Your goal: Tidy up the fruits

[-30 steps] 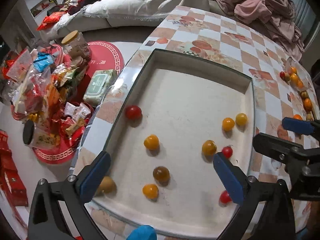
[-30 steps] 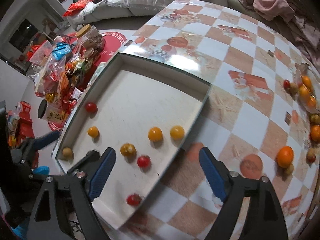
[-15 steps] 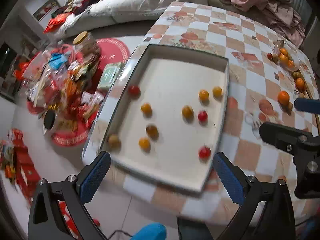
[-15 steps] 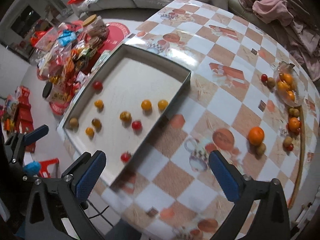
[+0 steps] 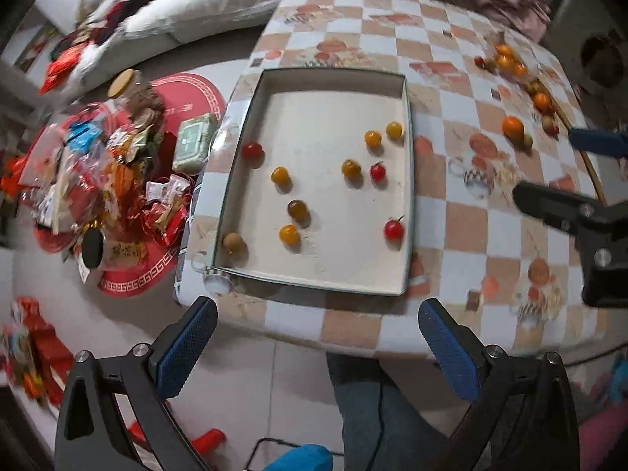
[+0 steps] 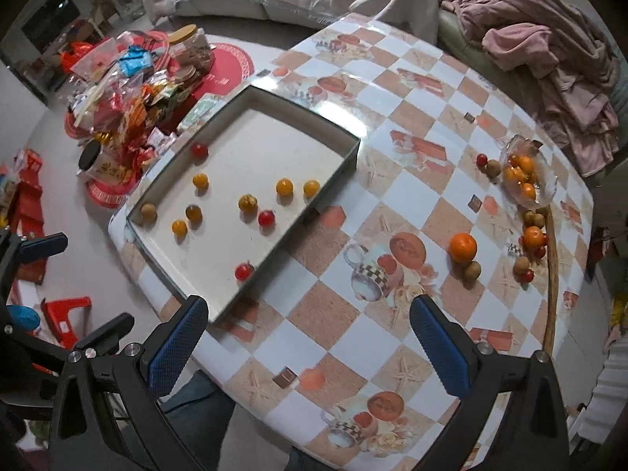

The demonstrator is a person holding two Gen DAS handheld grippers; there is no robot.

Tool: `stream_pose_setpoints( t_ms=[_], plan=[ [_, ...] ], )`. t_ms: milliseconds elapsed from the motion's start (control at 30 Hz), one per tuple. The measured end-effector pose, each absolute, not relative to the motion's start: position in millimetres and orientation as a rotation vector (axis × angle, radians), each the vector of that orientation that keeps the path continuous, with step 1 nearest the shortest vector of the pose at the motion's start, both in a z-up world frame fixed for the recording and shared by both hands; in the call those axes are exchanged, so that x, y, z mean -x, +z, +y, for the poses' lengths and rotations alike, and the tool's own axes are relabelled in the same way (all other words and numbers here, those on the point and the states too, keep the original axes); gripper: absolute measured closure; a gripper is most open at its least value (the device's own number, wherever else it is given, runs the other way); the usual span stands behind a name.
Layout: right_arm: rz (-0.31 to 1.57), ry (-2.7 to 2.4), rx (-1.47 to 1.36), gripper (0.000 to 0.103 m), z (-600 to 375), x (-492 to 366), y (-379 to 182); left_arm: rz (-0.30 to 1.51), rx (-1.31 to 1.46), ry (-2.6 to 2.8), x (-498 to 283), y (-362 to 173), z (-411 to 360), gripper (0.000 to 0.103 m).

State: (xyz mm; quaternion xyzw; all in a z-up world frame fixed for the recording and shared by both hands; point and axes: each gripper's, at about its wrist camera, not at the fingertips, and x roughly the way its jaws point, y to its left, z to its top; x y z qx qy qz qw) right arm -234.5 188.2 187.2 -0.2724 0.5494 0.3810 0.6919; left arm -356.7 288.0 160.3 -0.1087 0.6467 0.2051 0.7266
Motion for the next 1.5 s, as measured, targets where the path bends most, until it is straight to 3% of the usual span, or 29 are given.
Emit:
stream_pose_setpoints(
  t_ms=[400, 1500],
  plan=[
    [1.235, 0.834, 0.65, 0.0, 229.9, 263.5, 200.7, 1.373, 0.216, 0.343, 361.6, 163.6, 326.8, 0.0],
    [1.175, 0.847, 0.721, 0.0, 227.7, 261.3, 215.0, 1.325, 0.182, 0.369, 363.8, 167.7, 301.6, 0.0]
  ],
)
